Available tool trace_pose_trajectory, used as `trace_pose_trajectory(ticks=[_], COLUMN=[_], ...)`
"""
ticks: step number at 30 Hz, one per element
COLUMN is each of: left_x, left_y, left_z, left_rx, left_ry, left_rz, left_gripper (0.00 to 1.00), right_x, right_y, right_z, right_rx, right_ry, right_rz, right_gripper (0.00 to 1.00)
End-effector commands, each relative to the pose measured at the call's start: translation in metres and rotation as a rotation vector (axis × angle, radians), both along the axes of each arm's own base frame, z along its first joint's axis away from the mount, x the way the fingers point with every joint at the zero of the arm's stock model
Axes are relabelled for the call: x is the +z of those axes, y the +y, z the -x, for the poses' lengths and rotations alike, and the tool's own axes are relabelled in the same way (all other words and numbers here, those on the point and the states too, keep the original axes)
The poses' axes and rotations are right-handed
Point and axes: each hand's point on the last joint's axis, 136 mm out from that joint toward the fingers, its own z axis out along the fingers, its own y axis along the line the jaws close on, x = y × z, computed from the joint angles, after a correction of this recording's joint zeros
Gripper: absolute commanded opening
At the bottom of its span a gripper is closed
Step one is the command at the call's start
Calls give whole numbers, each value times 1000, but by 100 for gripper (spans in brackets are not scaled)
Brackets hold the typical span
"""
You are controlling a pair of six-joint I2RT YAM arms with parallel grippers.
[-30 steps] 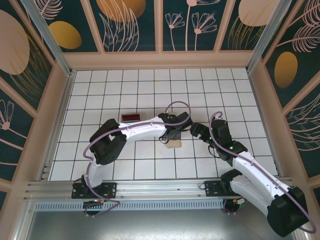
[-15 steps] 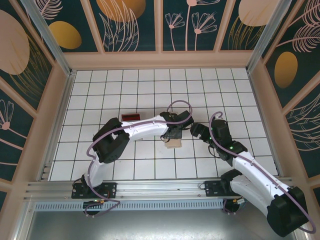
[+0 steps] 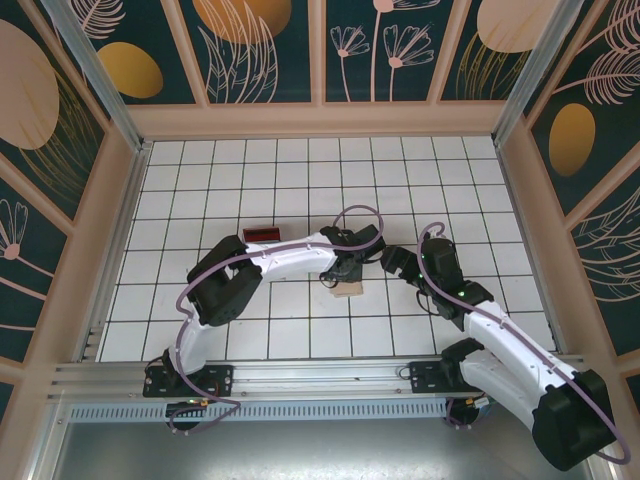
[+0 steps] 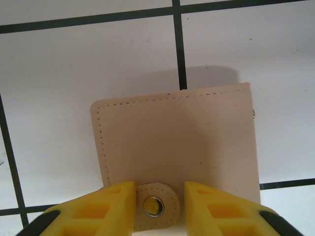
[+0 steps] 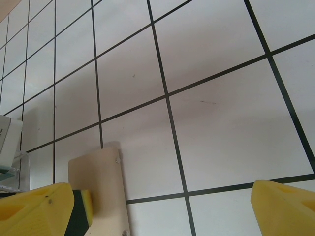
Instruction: Take the credit cards out of the card holder
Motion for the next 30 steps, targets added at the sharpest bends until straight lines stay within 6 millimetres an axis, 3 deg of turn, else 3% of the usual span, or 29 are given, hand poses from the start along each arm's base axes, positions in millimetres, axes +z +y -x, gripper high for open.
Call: trace_pose_trajectory(ticks=[1, 7, 11, 17, 21, 30], left_x=[-28, -23, -11, 9, 17, 19], left_y=[17, 18, 17, 7, 2, -1], left_z=[12, 8, 3, 0, 1, 3], left_rx=[-19, -22, -17, -19, -34, -57], left_ry=[58, 41, 5, -48, -59, -61], left_rz=[-88, -93, -69, 41, 92, 126], left_gripper=[24, 0, 0, 0, 0, 0], right_x=[-1, 1, 6, 6, -3, -36], right_y=[-1, -1, 18, 56, 76, 87], right_z=[-3, -6, -5, 4, 9, 9], right_rx=[-11, -12, 79, 257, 335, 329], right_ry=[-6, -10, -13, 14, 76, 204], right_rz=[-11, -10, -67, -207, -289, -344], right_gripper=[93, 93, 86, 58, 46, 48])
